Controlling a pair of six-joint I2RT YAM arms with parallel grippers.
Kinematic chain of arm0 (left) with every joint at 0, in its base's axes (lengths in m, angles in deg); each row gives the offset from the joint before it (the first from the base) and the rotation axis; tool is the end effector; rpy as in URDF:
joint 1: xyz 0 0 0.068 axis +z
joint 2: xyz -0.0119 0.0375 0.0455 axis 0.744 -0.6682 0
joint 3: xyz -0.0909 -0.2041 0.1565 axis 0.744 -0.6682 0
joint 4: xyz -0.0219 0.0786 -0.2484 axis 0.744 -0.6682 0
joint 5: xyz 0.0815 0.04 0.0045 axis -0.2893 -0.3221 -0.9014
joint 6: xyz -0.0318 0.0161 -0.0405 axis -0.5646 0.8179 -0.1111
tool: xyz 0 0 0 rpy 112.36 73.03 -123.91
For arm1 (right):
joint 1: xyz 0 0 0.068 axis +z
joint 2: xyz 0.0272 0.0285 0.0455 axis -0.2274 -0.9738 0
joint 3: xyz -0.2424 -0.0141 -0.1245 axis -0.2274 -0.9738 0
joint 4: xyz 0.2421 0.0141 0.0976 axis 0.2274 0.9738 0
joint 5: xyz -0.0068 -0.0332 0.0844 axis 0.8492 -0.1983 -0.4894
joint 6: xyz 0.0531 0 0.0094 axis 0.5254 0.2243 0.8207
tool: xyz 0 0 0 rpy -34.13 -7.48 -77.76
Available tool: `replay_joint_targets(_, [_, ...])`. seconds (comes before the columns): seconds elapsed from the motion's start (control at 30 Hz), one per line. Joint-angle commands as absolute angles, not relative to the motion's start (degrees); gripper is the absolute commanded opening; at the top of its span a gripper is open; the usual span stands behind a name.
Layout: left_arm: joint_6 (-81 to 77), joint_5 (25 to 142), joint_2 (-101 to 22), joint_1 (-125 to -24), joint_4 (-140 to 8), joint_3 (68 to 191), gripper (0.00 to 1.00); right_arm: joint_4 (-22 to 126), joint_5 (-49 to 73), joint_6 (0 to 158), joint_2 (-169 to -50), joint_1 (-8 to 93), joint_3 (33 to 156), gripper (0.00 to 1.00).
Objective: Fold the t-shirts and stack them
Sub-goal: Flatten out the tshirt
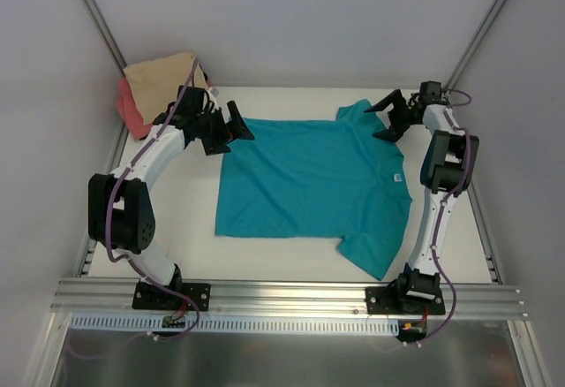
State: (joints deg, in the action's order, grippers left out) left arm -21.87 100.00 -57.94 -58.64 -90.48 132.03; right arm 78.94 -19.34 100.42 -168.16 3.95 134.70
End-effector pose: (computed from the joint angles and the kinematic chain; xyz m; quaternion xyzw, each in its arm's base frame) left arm 0.3605 -0.0825 0.2796 -0.0722 0.8936 -0.3248 0.3012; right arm 0.5299 -0.0630 0.1565 0.1821 0.8783 0.3630 0.2524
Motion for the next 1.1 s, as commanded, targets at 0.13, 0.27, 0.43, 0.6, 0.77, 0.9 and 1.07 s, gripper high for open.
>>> replay_joint_targets(0.13, [-22.9, 103.0, -61.5, -59.1, -89.1, 137.9, 0.99, 76.5, -20.4, 102.6, -166.2, 5.1, 132.6, 1.00])
replay_joint_targets(0.27, [-22.8, 103.1, -61.6, -59.1, -89.4, 138.1, 0.99, 80.5, -16.7, 98.5, -163.2, 5.1, 127.1, 1.00])
replay_joint_targets(0.43, [-22.4, 102.7, -61.1, -59.1, -90.1, 137.8, 0.99, 83.7, -10.8, 92.9, -155.8, 5.0, 116.4, 1.00])
replay_joint_targets(0.6, [-21.3, 102.1, -60.0, -59.0, -91.0, 137.0, 0.99, 82.7, -7.9, 89.8, -149.2, 4.4, 105.5, 1.00])
replay_joint_targets(0.77, [-21.2, 101.9, -59.8, -58.9, -91.3, 136.7, 0.99, 83.9, -8.3, 87.3, -147.2, 3.7, 108.4, 0.99])
replay_joint_targets(0.9, [-21.1, 101.8, -60.5, -58.9, -91.8, 138.1, 0.99, 86.8, -8.6, 87.2, -150.4, 3.1, 118.5, 1.00])
replay_joint_targets(1.07, [-20.7, 101.2, -61.2, -58.9, -93.1, 139.9, 0.99, 90.3, -9.4, 89.6, -158.8, 2.2, 135.6, 0.99])
